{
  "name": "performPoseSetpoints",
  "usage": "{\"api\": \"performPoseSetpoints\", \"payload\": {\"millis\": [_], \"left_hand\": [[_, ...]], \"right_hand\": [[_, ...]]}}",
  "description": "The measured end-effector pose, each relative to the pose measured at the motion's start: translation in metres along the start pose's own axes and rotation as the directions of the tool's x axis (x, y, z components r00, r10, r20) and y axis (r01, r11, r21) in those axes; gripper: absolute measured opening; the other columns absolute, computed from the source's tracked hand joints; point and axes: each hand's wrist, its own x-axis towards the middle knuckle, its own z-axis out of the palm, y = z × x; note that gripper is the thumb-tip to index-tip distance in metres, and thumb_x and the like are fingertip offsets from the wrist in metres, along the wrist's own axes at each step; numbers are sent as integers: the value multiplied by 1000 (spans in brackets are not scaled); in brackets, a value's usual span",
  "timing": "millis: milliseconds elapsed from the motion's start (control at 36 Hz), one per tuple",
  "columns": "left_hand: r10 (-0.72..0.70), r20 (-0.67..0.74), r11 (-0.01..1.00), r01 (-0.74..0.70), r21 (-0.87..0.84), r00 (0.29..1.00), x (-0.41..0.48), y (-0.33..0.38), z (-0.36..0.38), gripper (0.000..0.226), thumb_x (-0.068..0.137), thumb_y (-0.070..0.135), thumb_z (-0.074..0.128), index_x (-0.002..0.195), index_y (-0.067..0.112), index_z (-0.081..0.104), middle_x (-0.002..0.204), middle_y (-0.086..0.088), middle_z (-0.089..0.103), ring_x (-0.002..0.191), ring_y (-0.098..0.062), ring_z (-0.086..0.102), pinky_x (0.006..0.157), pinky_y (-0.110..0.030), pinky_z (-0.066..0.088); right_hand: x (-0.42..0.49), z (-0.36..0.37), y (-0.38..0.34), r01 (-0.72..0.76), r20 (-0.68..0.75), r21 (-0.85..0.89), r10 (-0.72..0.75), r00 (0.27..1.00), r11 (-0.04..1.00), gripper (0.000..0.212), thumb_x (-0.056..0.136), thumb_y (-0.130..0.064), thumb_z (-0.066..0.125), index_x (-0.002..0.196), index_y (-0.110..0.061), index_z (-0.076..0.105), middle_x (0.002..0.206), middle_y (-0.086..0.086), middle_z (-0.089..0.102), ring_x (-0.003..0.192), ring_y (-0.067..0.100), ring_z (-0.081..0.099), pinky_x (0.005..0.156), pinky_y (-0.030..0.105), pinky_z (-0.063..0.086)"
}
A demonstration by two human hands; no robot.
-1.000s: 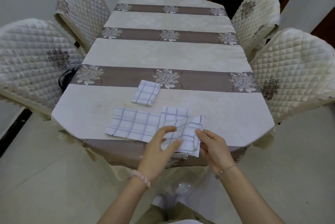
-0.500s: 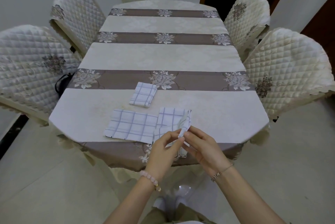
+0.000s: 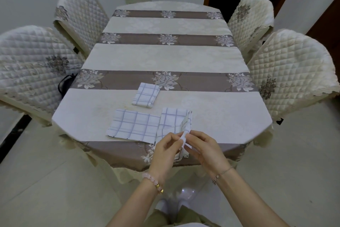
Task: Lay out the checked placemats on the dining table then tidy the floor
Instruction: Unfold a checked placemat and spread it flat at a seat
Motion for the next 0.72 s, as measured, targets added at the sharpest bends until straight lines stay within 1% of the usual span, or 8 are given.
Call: {"api": "performPoseSetpoints", "payload": {"millis": [56,167,278,417,472,583,639,722], "left_hand": [[15,-9,1000,-15,26,1000,-1,-1,-1,21,90,6,54,70,8,54,85,3,70,83,-14,65,79,-25,51],[27,-39,997,-24,74,999,-1,-2,-8,20,85,25,58,69,14,53,68,-10,55,72,-23,54,73,-36,45],[29,-121,999,-23,45,992,4,-2,-19,23,94,15,50,72,15,47,63,-10,44,68,-21,42,69,-34,36],[96,-266,994,-77,81,959,18,10,-41,22,97,19,45,75,15,45,58,-6,45,54,-17,39,51,-27,31],[104,-314,992,-75,101,944,26,14,-50,22,96,21,46,74,18,46,62,-8,46,55,-17,39,52,-28,31],[173,-386,973,-97,208,906,37,24,-64,21,95,22,48,75,19,47,70,-6,41,63,-16,34,56,-26,30],[198,-403,966,-109,233,893,40,25,-68,19,95,21,48,77,16,49,73,-9,42,66,-18,34,54,-22,29],[197,-408,966,-106,234,891,43,23,-69,19,95,22,48,78,16,50,76,-12,45,69,-20,37,58,-28,31]], "right_hand": [[1,-2,2,-30,-23,-6,30,999,1000,19,86,-10,64,101,-1,67,103,11,72,99,21,68,76,23,56],[0,-7,1,-65,-33,-141,61,998,988,7,87,-6,60,86,-1,65,85,11,66,82,19,64,70,21,56],[-1,-18,-4,-49,-58,-189,39,998,981,20,90,-6,54,72,-10,60,72,3,56,72,16,55,64,24,51],[2,-33,-14,-36,-84,-119,26,996,992,15,92,-11,54,79,-10,62,79,6,61,76,20,59,59,26,53],[4,-39,-17,-20,-92,-145,7,996,989,12,91,-13,56,83,-9,64,80,7,62,78,23,58,59,29,53],[10,-51,-25,7,-130,-221,-36,991,975,13,89,-17,61,92,-8,70,90,10,69,84,26,62,76,39,51],[11,-54,-28,28,-136,-240,-62,989,970,15,88,-17,62,97,-8,70,96,8,71,85,22,65,77,34,54],[13,-58,-29,41,-134,-199,-69,989,979,21,87,-20,64,103,-9,68,96,3,71,79,13,68,62,19,56]]}}
